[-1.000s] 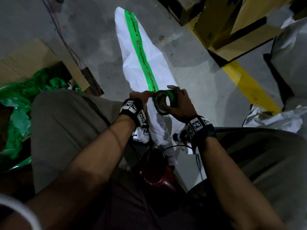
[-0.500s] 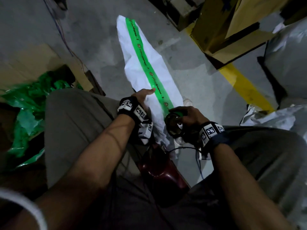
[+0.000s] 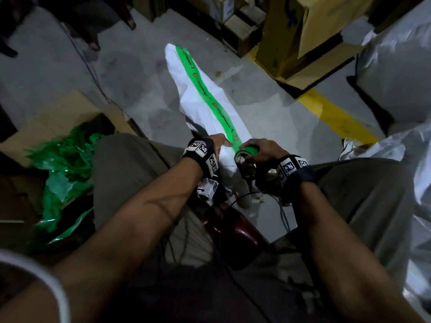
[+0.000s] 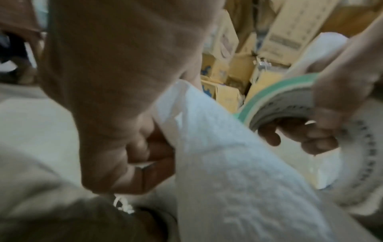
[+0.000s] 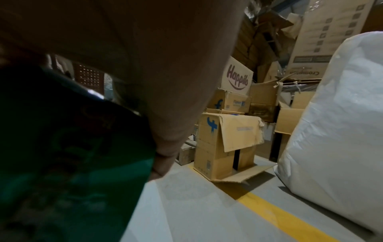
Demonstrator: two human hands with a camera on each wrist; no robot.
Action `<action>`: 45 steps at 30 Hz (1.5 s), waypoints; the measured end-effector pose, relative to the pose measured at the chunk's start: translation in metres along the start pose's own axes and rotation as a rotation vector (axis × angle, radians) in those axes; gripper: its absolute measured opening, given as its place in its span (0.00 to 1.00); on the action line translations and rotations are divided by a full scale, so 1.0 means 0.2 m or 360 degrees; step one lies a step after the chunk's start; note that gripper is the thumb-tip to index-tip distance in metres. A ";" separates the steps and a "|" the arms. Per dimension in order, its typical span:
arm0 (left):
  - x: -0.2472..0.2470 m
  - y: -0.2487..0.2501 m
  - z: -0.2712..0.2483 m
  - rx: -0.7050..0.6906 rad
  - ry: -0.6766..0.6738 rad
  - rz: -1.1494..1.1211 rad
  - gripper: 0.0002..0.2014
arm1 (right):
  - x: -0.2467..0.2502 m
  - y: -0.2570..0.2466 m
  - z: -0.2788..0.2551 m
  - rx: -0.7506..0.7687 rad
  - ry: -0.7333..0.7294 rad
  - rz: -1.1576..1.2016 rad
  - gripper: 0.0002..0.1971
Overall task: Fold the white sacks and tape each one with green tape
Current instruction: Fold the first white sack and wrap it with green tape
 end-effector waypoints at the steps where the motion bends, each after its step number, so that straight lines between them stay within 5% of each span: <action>1: 0.01 0.02 -0.01 0.0011 0.0043 0.0017 0.15 | 0.00 0.00 -0.01 0.0001 0.0011 0.0014 0.25; 4: -0.02 0.04 0.02 0.0034 0.0165 -0.0102 0.24 | -0.01 0.02 -0.06 0.0073 0.0160 0.0089 0.35; 7: 0.02 0.09 0.02 0.0063 0.0585 -0.0445 0.33 | -0.03 0.15 -0.05 0.0136 0.0294 0.0306 0.41; 10: 0.05 0.25 -0.01 -0.0014 0.0536 -0.0335 0.38 | 0.02 0.12 -0.14 0.0198 0.0477 0.0541 0.38; 15: 0.07 0.56 -0.03 -0.0190 0.0572 -0.0186 0.19 | 0.14 0.09 -0.26 0.0252 0.0654 0.0888 0.35; 18: 0.02 0.78 -0.08 -0.0333 0.0518 -0.0279 0.17 | 0.23 0.09 -0.36 0.0312 0.0758 0.0981 0.36; 22: -0.06 1.00 -0.13 -0.0536 0.0346 -0.0396 0.27 | 0.34 0.12 -0.48 0.0383 0.0919 0.0947 0.39; 28: -0.13 1.19 -0.20 -0.0716 -0.0076 -0.0615 0.40 | 0.47 0.07 -0.66 0.0612 0.1282 0.0838 0.36; 30: -0.14 1.24 -0.23 -0.0769 -0.0188 -0.0655 0.36 | 0.49 0.08 -0.69 0.0651 0.1390 0.0793 0.34; 33: -0.20 1.20 -0.23 -0.0694 -0.0291 -0.0686 0.32 | 0.46 0.14 -0.65 0.0612 0.1422 0.0847 0.34; 37: -0.25 0.91 -0.10 -0.0392 -0.0133 -0.0688 0.26 | 0.28 0.29 -0.46 0.0296 0.1158 0.0996 0.34; 40: -0.33 0.62 -0.08 -0.0191 -0.0423 -0.0868 0.13 | 0.12 0.42 -0.34 -0.0025 0.0938 0.1153 0.31; 42: -0.35 0.48 -0.06 -0.0085 -0.0403 -0.0976 0.05 | 0.02 0.51 -0.26 -0.0123 0.0828 0.1147 0.30; 43: -0.36 0.41 -0.06 -0.0074 -0.0355 -0.1003 0.04 | -0.01 0.51 -0.24 -0.0143 0.0787 0.1133 0.30; 45: -0.36 0.33 -0.03 -0.0092 -0.0340 -0.1037 0.17 | -0.01 0.46 -0.22 -0.0133 0.0722 0.1088 0.31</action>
Point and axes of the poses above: each hand's wrist, its own z-axis towards the middle knuckle, its own x-axis out of the back of the hand, y = z × x, the point moved 5 cm from there along z, towards the middle knuckle, and after that the axes turned 9 degrees about z, right-handed, at the moved point
